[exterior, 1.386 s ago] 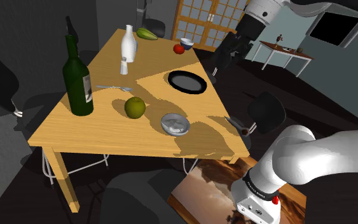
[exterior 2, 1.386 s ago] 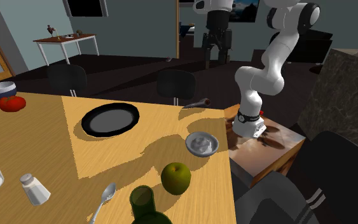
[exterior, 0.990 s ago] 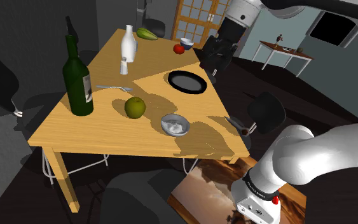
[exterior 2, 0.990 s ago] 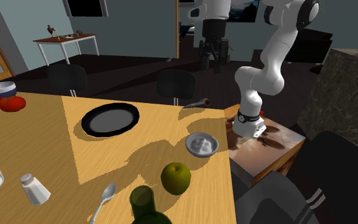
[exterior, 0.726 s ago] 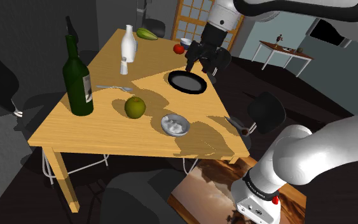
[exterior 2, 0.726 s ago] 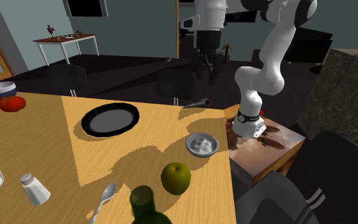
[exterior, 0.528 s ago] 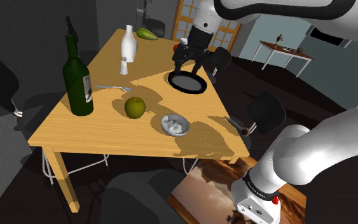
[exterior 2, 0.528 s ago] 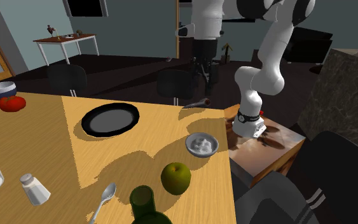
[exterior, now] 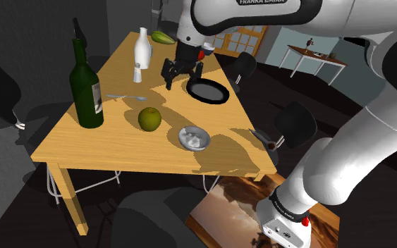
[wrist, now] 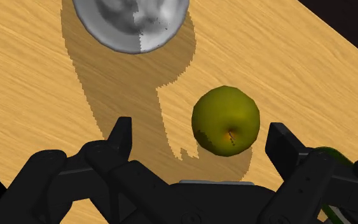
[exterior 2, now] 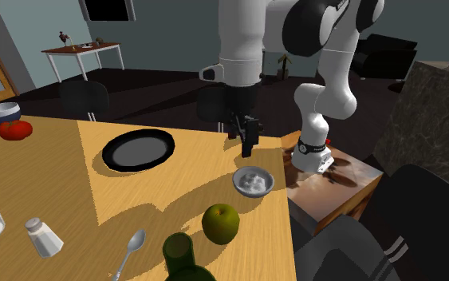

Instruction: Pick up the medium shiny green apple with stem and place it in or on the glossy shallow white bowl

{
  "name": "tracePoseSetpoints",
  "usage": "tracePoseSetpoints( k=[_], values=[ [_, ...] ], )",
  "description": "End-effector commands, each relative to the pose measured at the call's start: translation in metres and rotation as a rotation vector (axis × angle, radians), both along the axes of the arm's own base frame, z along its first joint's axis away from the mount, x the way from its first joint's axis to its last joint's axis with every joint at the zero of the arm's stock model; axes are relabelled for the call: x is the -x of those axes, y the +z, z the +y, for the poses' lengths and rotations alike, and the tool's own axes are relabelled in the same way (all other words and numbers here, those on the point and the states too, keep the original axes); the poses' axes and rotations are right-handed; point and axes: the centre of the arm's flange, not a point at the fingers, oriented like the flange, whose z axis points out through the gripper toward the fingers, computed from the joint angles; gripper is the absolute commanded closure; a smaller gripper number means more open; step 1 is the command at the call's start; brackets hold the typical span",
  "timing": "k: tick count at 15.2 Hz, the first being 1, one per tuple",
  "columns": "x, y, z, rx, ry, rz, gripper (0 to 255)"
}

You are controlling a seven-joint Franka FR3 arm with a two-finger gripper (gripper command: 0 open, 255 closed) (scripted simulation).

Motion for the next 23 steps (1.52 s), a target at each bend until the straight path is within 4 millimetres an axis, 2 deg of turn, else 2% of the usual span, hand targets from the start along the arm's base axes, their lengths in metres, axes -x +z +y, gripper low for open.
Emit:
tracePoseSetpoints(
  k=[1,9,17,23],
  values=[
    [-0.023,-0.017,0.013,0.011,-0.004,0.016,0],
    [-0.101,-0.081,0.057,0.056,-0.019,0.075,0],
    [-0.098,-0.121,0.057,0.056,-0.019,0.075,0],
    [-0.098,-0.121,0.057,0.056,-0.019,0.075,0]
  ],
)
